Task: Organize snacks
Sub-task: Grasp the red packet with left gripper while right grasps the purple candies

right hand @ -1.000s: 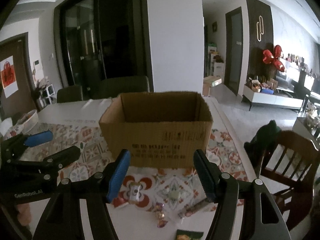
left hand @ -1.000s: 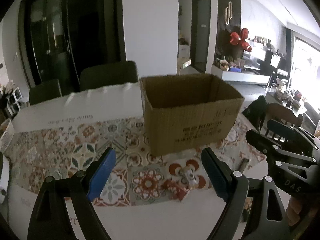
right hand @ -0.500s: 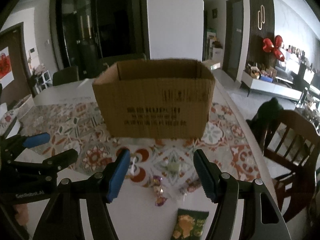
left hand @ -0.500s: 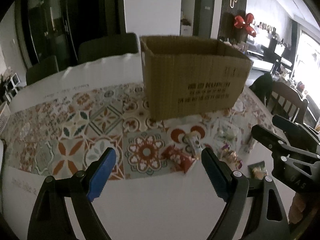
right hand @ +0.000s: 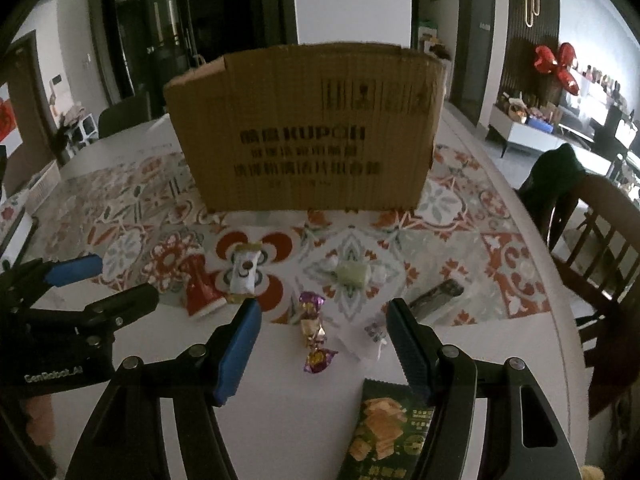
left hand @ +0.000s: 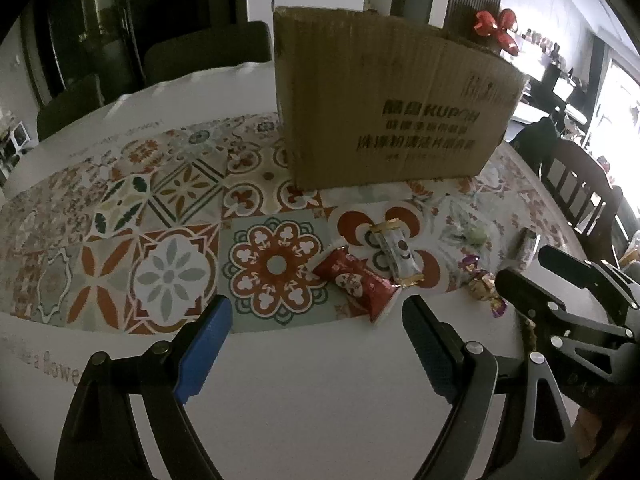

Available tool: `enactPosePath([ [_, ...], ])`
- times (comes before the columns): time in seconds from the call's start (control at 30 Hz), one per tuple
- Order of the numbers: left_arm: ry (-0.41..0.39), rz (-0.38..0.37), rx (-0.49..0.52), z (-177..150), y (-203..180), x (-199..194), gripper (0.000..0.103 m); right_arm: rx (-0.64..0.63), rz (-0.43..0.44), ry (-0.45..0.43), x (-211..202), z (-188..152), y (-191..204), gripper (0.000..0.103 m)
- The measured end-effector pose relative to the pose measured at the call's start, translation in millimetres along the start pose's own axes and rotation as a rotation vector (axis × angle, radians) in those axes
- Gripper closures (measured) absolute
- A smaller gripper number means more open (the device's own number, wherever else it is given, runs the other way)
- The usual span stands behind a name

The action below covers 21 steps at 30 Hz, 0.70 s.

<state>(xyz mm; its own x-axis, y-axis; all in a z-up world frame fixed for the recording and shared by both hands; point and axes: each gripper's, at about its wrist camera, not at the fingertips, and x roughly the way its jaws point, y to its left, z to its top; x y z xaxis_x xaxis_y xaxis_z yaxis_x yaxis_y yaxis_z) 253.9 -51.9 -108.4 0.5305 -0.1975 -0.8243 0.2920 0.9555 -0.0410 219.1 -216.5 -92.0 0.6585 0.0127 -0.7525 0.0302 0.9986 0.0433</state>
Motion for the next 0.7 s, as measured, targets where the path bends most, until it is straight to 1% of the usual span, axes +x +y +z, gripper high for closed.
enactPosePath([
  [0.27, 0.022, -0.009, -0.024, 8.9, -2.4, 25.1, 0.016, 0.013, 0.002, 0.046, 17.5, -4.4, -3.3, 0.038],
  [0.3, 0.024, -0.009, -0.028, 9.8, -3.2, 27.3, 0.016, 0.017, 0.005, 0.050, 19.8, -4.6, -3.8, 0.042],
  [0.4, 0.036, -0.013, -0.045, 13.4, -4.6, 35.7, 0.018, 0.028, 0.017, 0.063, 25.0, -4.0, -5.6, 0.044],
  [0.47, 0.047, -0.020, -0.057, 15.1, -5.6, 42.0, 0.020, 0.042, 0.025, 0.069, 28.4, -3.2, -7.2, 0.045],
  [0.5, 0.053, -0.023, -0.060, 15.9, -6.3, 44.2, 0.022, 0.046, 0.027, 0.071, 29.8, -2.8, -7.6, 0.048],
  [0.57, 0.061, -0.025, -0.068, 16.5, -6.5, 49.6, 0.025, 0.047, 0.029, 0.074, 32.4, -2.0, -7.3, 0.050],
  [0.7, 0.073, -0.021, -0.075, 18.7, -7.1, 58.1, 0.032, 0.048, 0.033, 0.078, 36.0, -0.7, -4.9, 0.051],
])
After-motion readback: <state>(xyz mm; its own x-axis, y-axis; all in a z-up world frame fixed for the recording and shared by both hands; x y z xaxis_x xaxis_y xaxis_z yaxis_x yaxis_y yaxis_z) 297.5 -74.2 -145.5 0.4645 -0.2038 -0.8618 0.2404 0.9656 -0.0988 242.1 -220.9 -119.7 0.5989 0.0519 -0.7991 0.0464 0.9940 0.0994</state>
